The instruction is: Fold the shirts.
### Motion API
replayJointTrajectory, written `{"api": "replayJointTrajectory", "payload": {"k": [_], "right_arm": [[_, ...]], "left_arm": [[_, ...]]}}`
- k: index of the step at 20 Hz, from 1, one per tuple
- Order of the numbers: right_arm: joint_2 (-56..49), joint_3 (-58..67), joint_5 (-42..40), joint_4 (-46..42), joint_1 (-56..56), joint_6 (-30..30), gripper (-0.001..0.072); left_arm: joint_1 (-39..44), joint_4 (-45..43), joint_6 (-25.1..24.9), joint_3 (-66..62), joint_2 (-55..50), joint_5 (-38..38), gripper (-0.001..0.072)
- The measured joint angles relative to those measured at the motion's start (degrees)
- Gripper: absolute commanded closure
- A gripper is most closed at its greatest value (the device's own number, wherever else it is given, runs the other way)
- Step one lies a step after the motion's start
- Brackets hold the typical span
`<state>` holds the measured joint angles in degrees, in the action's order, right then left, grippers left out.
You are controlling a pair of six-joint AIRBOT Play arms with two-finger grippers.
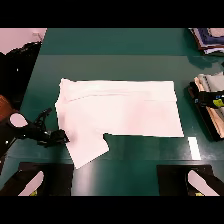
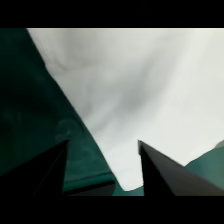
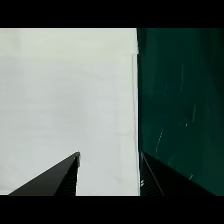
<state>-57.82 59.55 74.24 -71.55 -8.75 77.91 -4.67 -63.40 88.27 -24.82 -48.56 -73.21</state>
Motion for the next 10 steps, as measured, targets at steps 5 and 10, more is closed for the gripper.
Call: {"api": "replayJointTrajectory", "payload": {"k": [5, 10], "right_arm": [[2.7, -0.2, -0.2, 0.0, 0.0, 0.0, 0.0264], [4.3, -0.8, 2.0, -0.5, 0.0, 0.0, 0.0264]], "left_arm": [[0.0, 5.9, -0.7, 4.9, 0.6, 4.0, 0.0208], [0.1, 7.9, -2.0, 6.5, 0.5, 10.6, 0.068]]}}
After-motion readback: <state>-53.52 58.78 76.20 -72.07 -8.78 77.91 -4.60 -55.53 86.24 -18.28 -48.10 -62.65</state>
